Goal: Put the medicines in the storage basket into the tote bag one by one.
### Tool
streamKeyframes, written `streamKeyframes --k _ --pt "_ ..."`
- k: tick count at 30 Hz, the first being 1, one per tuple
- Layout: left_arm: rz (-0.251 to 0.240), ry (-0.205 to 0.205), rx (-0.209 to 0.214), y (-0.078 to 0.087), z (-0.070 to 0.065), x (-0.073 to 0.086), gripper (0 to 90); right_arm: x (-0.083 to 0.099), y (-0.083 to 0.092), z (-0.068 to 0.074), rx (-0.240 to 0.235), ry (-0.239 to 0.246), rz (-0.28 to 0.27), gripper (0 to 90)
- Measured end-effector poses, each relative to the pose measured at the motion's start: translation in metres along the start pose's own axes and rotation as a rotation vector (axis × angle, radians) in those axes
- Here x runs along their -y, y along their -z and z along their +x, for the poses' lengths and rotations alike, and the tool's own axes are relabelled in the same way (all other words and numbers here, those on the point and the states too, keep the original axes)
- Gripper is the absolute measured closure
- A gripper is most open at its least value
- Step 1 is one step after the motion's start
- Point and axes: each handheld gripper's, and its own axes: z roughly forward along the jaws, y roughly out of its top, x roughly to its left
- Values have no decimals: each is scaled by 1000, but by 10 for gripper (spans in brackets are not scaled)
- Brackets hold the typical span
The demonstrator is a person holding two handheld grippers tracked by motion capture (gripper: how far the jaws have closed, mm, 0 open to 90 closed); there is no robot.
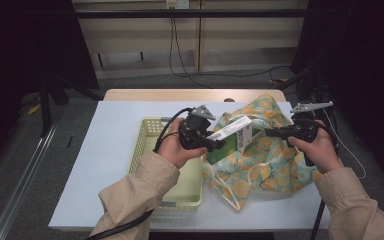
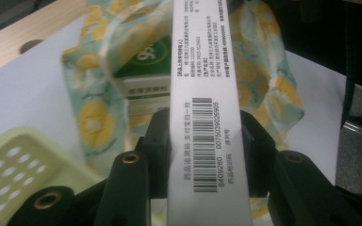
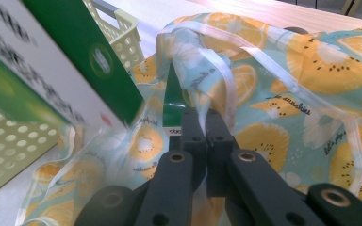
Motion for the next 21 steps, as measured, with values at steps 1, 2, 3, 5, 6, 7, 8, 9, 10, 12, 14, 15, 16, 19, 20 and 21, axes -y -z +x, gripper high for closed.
streamKeyframes --k 1,2,3,5,6,7,8,9,10,12,14,15,16,19,20,21 --pt "10 -5 6 -5 -1 -1 626 0 1 0 1 -1 -1 895" --pt "19 -8 8 -10 -2 -2 626 -1 1 0 0 1 -3 896" --pt "30 -10 5 -15 -3 -3 626 -1 2 0 1 1 -4 896" --pt "40 -3 12 -25 -2 -3 626 -2 3 0 -2 2 -8 895" --pt "45 -2 18 -30 -1 -3 626 -3 4 0 -1 6 -7 895" --pt "55 -3 20 -34 -1 -3 626 -3 5 0 0 2 -10 895" --pt "56 -1 22 -37 -2 -3 626 -4 6 0 1 1 -12 896" --pt "63 3 24 -40 -2 -3 626 -4 7 0 2 1 -13 896" --pt "70 6 24 -43 -2 -3 626 -4 7 0 1 3 -16 896" --pt "80 10 21 -48 -1 -3 626 -5 8 -1 2 4 -19 896" --pt "83 11 29 -53 0 -3 626 -6 10 -1 4 2 -20 896" --pt "90 11 25 -56 0 -3 626 -6 10 0 5 2 -21 896" --pt "94 9 24 -59 -1 -3 625 -7 11 0 4 2 -23 895" --pt "115 1 17 -67 -1 -5 625 -8 11 0 4 7 -24 895" --pt "119 0 10 -70 -1 -6 625 -8 11 0 5 5 -22 896" --pt "121 4 7 -73 -1 -6 625 -9 11 1 6 8 -24 896"
